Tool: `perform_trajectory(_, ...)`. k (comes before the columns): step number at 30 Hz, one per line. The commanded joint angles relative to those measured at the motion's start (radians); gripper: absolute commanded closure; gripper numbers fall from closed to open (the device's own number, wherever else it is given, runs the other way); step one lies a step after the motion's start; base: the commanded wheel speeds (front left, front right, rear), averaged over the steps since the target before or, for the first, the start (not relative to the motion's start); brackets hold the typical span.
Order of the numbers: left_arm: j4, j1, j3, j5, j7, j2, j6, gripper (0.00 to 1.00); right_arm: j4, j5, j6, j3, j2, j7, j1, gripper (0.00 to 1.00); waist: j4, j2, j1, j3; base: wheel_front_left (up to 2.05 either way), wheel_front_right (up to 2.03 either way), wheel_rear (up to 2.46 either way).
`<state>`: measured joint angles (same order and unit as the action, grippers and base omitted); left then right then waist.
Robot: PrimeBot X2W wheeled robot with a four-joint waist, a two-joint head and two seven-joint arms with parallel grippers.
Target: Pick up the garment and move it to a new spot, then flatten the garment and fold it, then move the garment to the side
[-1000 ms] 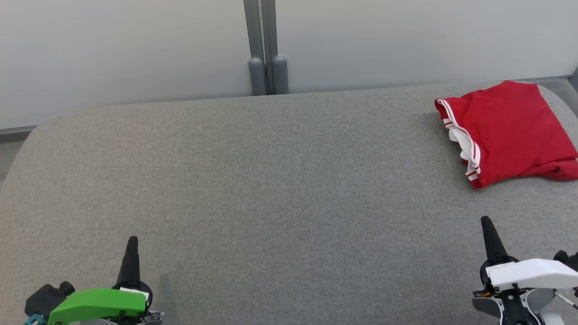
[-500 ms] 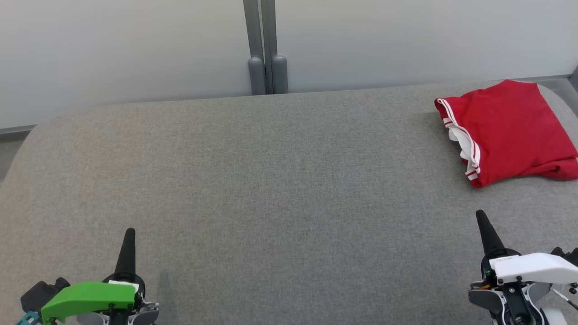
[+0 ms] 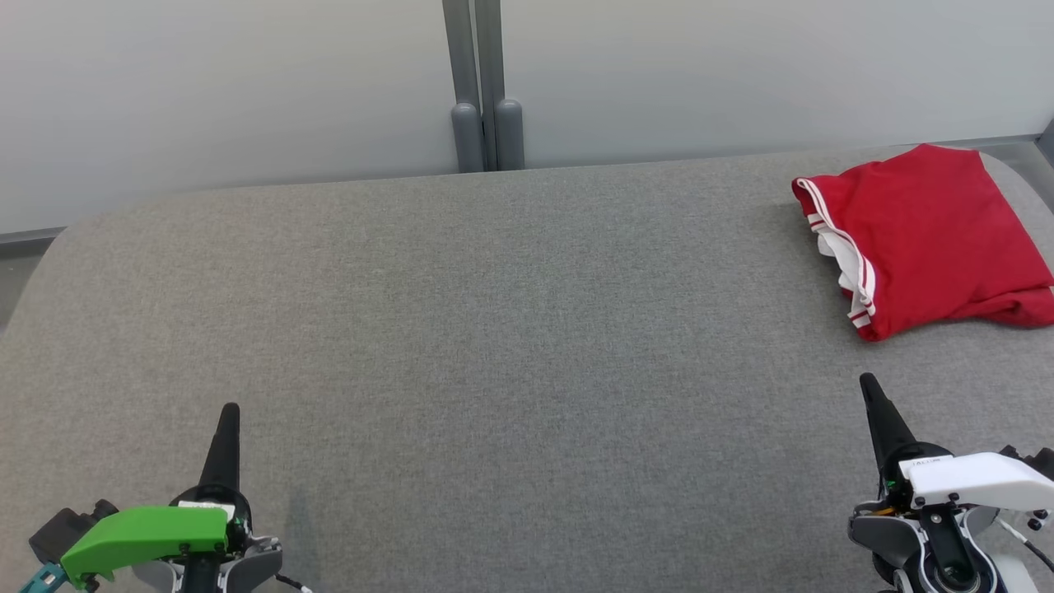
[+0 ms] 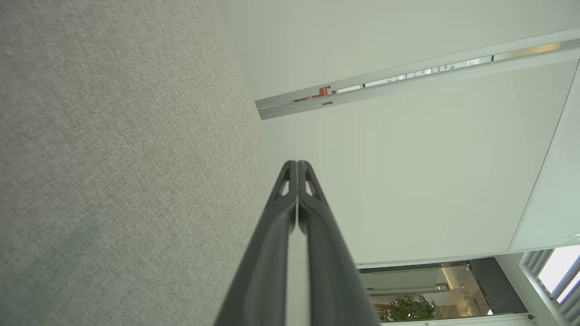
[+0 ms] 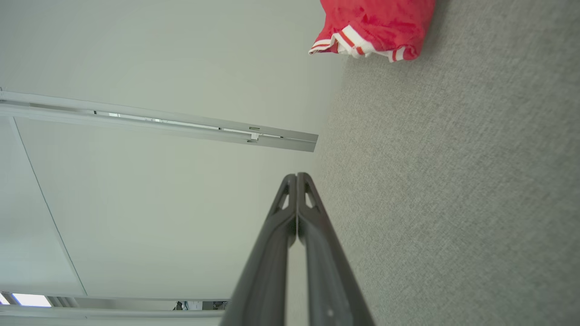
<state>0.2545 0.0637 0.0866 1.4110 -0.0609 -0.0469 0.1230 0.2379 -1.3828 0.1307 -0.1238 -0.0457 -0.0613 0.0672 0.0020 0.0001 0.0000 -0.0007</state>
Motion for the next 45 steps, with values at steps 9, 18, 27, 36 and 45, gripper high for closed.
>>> perform_trajectory(9,-0.010,0.034,0.013,0.081,-0.022,-0.005,0.007,1.00,0.002,-0.090,0.000,0.004,-0.006,-0.023,0.027,1.00,-0.001,-0.0001,0.0000,0.001,0.00,0.00,0.00)
perform_trajectory(18,-0.010,0.045,0.022,0.141,-0.038,-0.006,0.010,1.00,0.005,-0.159,0.000,0.007,-0.006,-0.038,0.038,1.00,-0.001,-0.0001,0.0000,0.002,0.00,0.00,0.00)
perform_trajectory(27,-0.011,0.054,0.029,0.199,-0.053,-0.006,0.010,1.00,0.008,-0.225,0.000,0.010,-0.007,-0.056,0.046,1.00,-0.002,-0.0001,0.0000,0.004,0.00,0.00,0.00)
perform_trajectory(36,-0.010,0.052,0.030,0.203,-0.057,-0.006,0.011,1.00,0.008,-0.233,0.000,0.010,-0.006,-0.057,0.045,1.00,-0.002,-0.0001,0.0000,0.004,0.00,0.00,0.00)
perform_trajectory(45,-0.010,0.052,0.030,0.203,-0.057,-0.006,0.011,1.00,0.008,-0.233,0.000,0.010,-0.006,-0.057,0.045,1.00,-0.002,-0.0001,0.0000,0.004,0.00,0.00,0.00)
